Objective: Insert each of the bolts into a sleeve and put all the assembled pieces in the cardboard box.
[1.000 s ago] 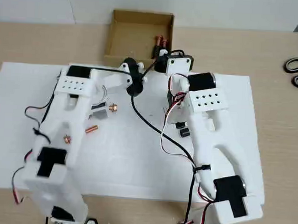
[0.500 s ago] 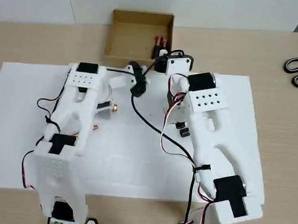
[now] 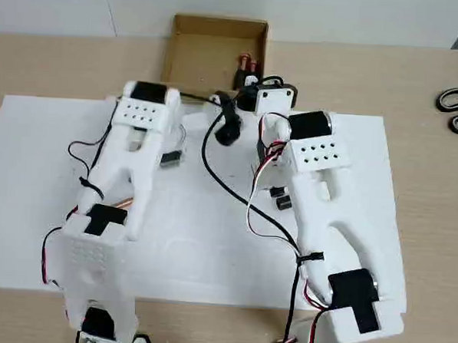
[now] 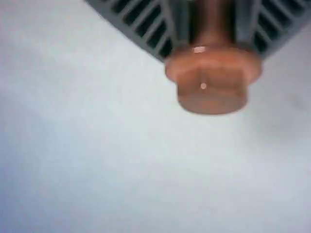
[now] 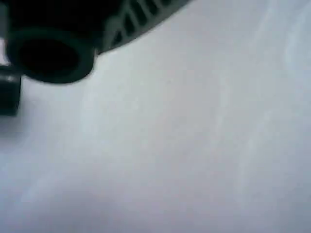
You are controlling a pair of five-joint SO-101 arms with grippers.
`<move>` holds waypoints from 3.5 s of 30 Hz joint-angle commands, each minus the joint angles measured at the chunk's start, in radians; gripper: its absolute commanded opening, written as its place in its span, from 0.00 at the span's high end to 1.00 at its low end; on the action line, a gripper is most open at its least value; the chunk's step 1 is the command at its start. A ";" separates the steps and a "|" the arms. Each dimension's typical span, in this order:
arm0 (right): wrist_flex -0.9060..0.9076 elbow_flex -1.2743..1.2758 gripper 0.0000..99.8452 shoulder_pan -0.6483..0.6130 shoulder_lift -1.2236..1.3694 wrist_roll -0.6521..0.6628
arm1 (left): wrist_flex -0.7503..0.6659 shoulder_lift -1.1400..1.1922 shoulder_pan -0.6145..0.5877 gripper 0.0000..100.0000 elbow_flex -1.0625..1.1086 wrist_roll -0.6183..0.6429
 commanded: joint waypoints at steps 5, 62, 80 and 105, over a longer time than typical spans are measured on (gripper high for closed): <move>0.035 -0.118 1.00 0.005 -0.113 0.011 | 0.081 -0.069 0.005 0.99 -0.315 0.479; -0.501 1.074 1.00 -0.163 -1.652 -0.124 | -0.697 -1.033 0.545 0.99 0.588 1.507; -0.507 1.074 1.00 -0.163 -1.644 -0.126 | -1.066 -1.272 0.473 0.99 0.981 1.438; -0.501 1.076 1.00 -0.160 -1.644 -0.126 | -1.111 -1.280 0.540 0.99 1.038 1.441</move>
